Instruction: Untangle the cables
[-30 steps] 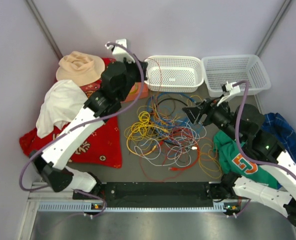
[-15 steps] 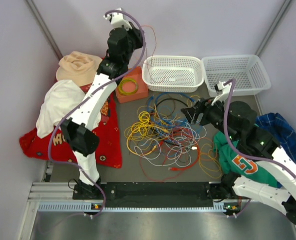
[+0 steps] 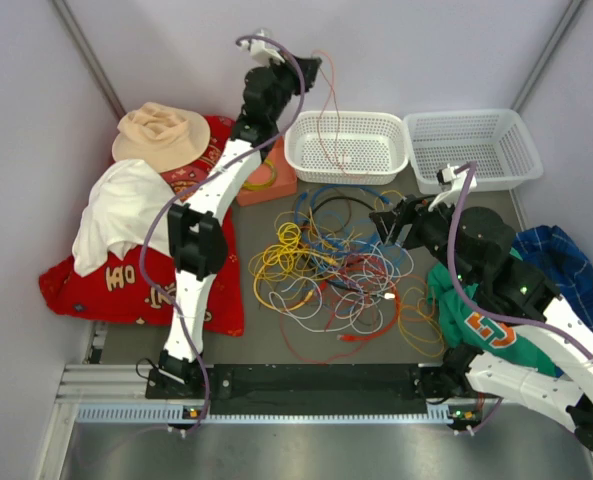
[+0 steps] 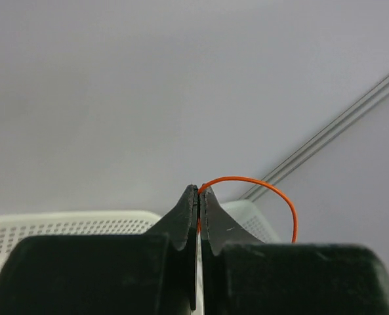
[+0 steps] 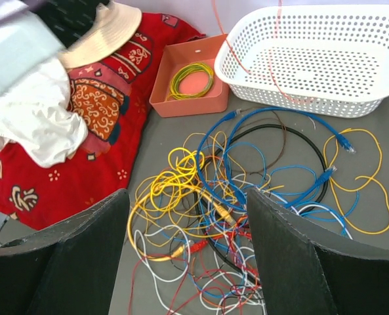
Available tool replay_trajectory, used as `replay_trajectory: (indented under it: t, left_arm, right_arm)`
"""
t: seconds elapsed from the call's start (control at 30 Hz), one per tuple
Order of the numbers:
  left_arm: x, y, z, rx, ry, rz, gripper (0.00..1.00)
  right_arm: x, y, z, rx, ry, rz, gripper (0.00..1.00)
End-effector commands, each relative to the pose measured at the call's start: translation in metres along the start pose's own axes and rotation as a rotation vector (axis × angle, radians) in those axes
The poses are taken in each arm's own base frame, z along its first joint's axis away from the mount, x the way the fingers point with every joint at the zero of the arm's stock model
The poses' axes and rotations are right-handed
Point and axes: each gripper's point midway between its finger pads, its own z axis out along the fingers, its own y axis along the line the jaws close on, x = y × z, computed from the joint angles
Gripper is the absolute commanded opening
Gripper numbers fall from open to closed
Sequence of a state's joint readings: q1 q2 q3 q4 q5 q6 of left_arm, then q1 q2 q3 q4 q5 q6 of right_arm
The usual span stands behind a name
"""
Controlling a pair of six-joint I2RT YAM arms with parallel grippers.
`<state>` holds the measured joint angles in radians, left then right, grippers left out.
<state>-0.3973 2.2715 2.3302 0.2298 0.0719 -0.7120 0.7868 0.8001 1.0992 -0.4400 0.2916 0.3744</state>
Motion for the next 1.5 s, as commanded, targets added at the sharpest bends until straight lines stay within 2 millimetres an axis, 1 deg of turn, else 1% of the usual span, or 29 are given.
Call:
replay_trajectory:
  t: [0.0, 0.03, 0.07, 0.13, 0.17, 0.33, 0.37, 0.43, 0.47, 0.57, 0.7, 0.8, 0.83, 0.9, 0.93, 0.97, 1.0, 1.03, 1.07, 1.1, 1.13, 1.17, 1.2, 1.23, 1.3, 1.33, 1.4, 1.43, 1.47]
  left_arm:
    - [0.039, 0.027, 0.015, 0.012, -0.012, -0.017, 0.0]
    - [0.039, 0.035, 0.018, -0.009, -0.042, -0.005, 0.0]
    - [0.051, 0.05, 0.02, -0.03, -0.038, -0.004, 0.0]
    - [0.053, 0.064, 0.022, -0.067, -0.072, 0.001, 0.0]
    - [0.061, 0.073, 0.023, -0.081, -0.066, 0.002, 0.0]
    - [0.08, 0.099, 0.022, -0.154, -0.036, 0.028, 0.0]
    - [0.081, 0.098, 0.02, -0.151, -0.022, 0.028, 0.0]
    - [0.069, 0.088, 0.019, -0.116, -0.048, 0.025, 0.0]
    - [0.059, 0.078, 0.016, -0.096, -0.07, 0.023, 0.0]
    - [0.023, 0.051, 0.022, -0.058, -0.161, 0.035, 0.0]
    - [0.009, 0.044, 0.025, -0.045, -0.21, 0.054, 0.0]
    - [0.024, 0.056, 0.027, -0.082, -0.184, 0.061, 0.0]
    - [0.044, 0.07, 0.027, -0.112, -0.136, 0.067, 0.0]
    - [0.066, 0.089, 0.026, -0.162, -0.079, 0.067, 0.0]
    - [0.085, 0.107, 0.023, -0.207, -0.029, 0.066, 0.05]
    - [0.098, 0.117, 0.021, -0.228, 0.001, 0.064, 0.12]
    - [0.108, 0.124, 0.019, -0.238, 0.025, 0.066, 0.22]
    - [0.117, 0.129, 0.017, -0.248, 0.046, 0.063, 0.37]
    - [0.125, 0.135, 0.013, -0.262, 0.073, 0.062, 0.67]
    - [0.125, 0.135, 0.012, -0.265, 0.076, 0.056, 0.99]
    - [0.112, 0.124, 0.012, -0.252, 0.055, 0.055, 0.99]
    - [0.109, 0.122, 0.01, -0.246, 0.038, 0.058, 0.99]
    - [0.099, 0.114, 0.01, -0.234, 0.014, 0.058, 0.99]
    - [0.073, 0.095, 0.009, -0.211, -0.028, 0.058, 0.99]
    - [0.054, 0.079, 0.007, -0.191, -0.063, 0.073, 0.99]
    - [0.03, 0.057, 0.005, -0.163, -0.097, 0.074, 0.99]
    - [0.017, 0.043, 0.0, -0.146, -0.114, 0.083, 0.99]
    - [0.007, 0.031, -0.007, -0.136, -0.12, 0.083, 0.99]
    - [0.006, 0.023, -0.011, -0.129, -0.116, 0.079, 0.99]
  right_arm:
    - [-0.009, -0.002, -0.001, 0.013, -0.046, 0.032, 0.72]
    - [-0.008, 0.0, -0.001, 0.0, -0.039, 0.038, 0.72]
    - [-0.006, 0.001, -0.001, -0.004, -0.033, 0.049, 0.72]
    - [-0.001, 0.001, 0.001, -0.008, -0.022, 0.052, 0.72]
    - [0.005, -0.001, 0.003, 0.002, -0.01, 0.046, 0.72]
    - [0.024, -0.01, 0.012, 0.04, 0.03, 0.03, 0.72]
    - [0.026, -0.01, 0.013, 0.04, 0.033, 0.034, 0.72]
    - [0.027, -0.009, 0.014, 0.035, 0.033, 0.041, 0.72]
    - [0.027, -0.009, 0.014, 0.039, 0.033, 0.042, 0.72]
    - [0.027, -0.009, 0.014, 0.04, 0.031, 0.047, 0.72]
    - [0.024, -0.008, 0.012, 0.036, 0.022, 0.063, 0.72]
    - [0.026, -0.009, 0.012, 0.038, 0.027, 0.067, 0.72]
    - [0.028, -0.009, 0.012, 0.039, 0.033, 0.071, 0.72]
    - [0.03, -0.009, 0.012, 0.038, 0.038, 0.075, 0.72]
    - [0.031, -0.008, 0.012, 0.037, 0.042, 0.078, 0.72]
    - [0.032, -0.009, 0.013, 0.038, 0.045, 0.079, 0.72]
    - [0.032, -0.008, 0.013, 0.035, 0.049, 0.078, 0.72]
    - [0.031, -0.007, 0.013, 0.031, 0.046, 0.081, 0.72]
    - [0.031, -0.007, 0.013, 0.03, 0.048, 0.082, 0.72]
    - [0.031, -0.006, 0.013, 0.029, 0.05, 0.08, 0.72]
    - [0.03, -0.006, 0.013, 0.031, 0.048, 0.082, 0.72]
    - [0.031, -0.006, 0.013, 0.029, 0.05, 0.082, 0.72]
    - [0.031, -0.006, 0.013, 0.028, 0.051, 0.08, 0.72]
    - [0.03, -0.006, 0.013, 0.029, 0.05, 0.081, 0.72]
    - [0.032, -0.005, 0.013, 0.024, 0.054, 0.085, 0.72]
    - [0.033, -0.005, 0.013, 0.024, 0.057, 0.09, 0.72]
    - [0.035, -0.005, 0.012, 0.021, 0.061, 0.1, 0.72]
    - [0.038, -0.005, 0.012, 0.022, 0.066, 0.109, 0.72]
    - [0.04, -0.007, 0.012, 0.026, 0.068, 0.112, 0.72]
